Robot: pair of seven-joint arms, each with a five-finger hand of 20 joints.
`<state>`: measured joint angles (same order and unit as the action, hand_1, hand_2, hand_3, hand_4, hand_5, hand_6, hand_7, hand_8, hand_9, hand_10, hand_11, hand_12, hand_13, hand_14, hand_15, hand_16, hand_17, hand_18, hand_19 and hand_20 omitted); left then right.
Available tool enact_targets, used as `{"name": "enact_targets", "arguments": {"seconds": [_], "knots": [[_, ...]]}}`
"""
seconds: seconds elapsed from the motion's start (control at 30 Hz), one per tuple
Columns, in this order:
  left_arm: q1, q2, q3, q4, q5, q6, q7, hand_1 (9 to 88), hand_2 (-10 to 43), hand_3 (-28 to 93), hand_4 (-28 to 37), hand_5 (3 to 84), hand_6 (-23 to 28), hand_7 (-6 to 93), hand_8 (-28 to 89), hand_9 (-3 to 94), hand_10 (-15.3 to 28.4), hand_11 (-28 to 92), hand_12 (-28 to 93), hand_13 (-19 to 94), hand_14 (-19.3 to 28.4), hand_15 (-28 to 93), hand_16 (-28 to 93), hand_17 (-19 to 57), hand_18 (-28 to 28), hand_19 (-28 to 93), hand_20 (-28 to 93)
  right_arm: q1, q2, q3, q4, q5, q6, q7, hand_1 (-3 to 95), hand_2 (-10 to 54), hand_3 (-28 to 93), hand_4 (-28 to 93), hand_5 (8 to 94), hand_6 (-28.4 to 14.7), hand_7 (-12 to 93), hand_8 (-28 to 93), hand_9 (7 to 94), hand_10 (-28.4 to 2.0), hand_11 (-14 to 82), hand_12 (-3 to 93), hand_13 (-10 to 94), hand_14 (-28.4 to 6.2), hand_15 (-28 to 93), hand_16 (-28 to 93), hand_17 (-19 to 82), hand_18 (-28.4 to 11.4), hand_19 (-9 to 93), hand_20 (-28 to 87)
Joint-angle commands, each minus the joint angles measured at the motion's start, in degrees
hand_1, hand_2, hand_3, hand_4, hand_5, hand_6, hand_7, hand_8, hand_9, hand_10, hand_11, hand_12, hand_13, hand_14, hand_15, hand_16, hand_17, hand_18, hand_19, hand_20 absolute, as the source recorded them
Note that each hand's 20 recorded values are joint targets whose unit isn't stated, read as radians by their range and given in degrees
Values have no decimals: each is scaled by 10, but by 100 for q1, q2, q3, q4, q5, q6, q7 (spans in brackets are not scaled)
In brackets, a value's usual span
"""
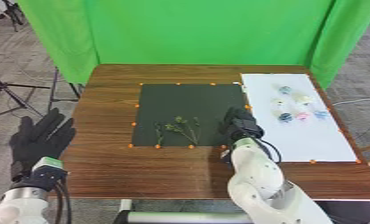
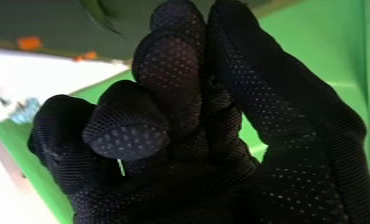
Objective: Arrange flowers
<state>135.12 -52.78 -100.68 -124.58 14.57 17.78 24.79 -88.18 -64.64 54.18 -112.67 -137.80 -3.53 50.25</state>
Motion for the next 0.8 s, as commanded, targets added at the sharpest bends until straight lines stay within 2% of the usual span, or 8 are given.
{"name": "enact_targets", "arguments": {"seconds": [0.03,0.13,0.23,0.33,0.5,0.57,0.6,0.8], "knots": [[-1,16,-18,10,58,-46,-86,275,130,686,-283,385,89,158,-99,271,139,298,97,208,145,434,-93,-61,134,354,97,-203,-24,14,190,-33,-106,72,547,-95,706,-240,733,-27,446,201,825,-119,433,498,822,-92,694,396,571,-230,932,531],[45,5,-55,5,35,-51,-36,275,130,686,-283,385,89,157,-99,272,139,297,97,210,146,437,-93,-61,134,354,96,-275,122,171,-75,-78,160,11,537,-95,706,-234,727,-27,449,198,821,-120,437,498,818,-92,695,398,568,-226,932,529],[72,11,-75,-6,46,-75,-22,275,130,687,-283,385,89,157,-99,272,139,297,97,210,146,436,-94,-61,134,354,96,-492,370,477,-483,96,402,-220,481,-95,699,-217,706,-30,459,176,796,-136,483,408,806,-95,699,400,560,-222,932,528],[111,-9,-89,-25,27,-81,6,275,130,686,-283,385,89,157,-99,273,139,297,97,211,146,436,-94,-61,134,354,96,-810,694,732,-929,241,466,-427,455,-95,687,-214,689,-32,452,171,778,-143,487,388,784,-101,706,403,542,-218,932,530],[212,-16,-110,-48,-30,-56,115,275,130,686,-283,385,88,157,-99,273,139,297,97,211,146,434,-94,-61,134,354,96,-1056,1034,957,-1352,175,-758,-140,401,-95,669,-215,686,-39,412,137,764,-147,485,382,769,-108,713,402,529,-224,932,530],[260,-14,-114,-66,-49,-47,161,274,130,687,-283,385,88,157,-99,273,139,297,97,211,146,435,-94,-61,134,354,96,-1052,1090,949,-1312,90,-1025,-110,368,-95,679,-220,696,-47,411,-40,760,-149,484,380,765,-111,714,399,523,-227,932,529],[221,-22,-112,-45,-18,-68,95,274,130,687,-283,385,88,157,-99,274,139,297,97,211,146,435,-93,-61,134,354,96,-1055,1109,939,-1308,107,-1174,-56,360,-95,677,-222,700,-49,407,-82,760,-150,483,379,764,-113,715,399,522,-228,932,528],[187,-22,-82,-32,-10,-74,114,275,131,686,-283,385,88,156,-99,275,139,297,97,212,146,434,-93,-61,135,354,96,-923,1083,750,-1139,188,-1563,-89,343,-95,639,-269,721,-54,335,-90,762,-155,473,377,758,-119,717,401,515,-235,932,531]]}}
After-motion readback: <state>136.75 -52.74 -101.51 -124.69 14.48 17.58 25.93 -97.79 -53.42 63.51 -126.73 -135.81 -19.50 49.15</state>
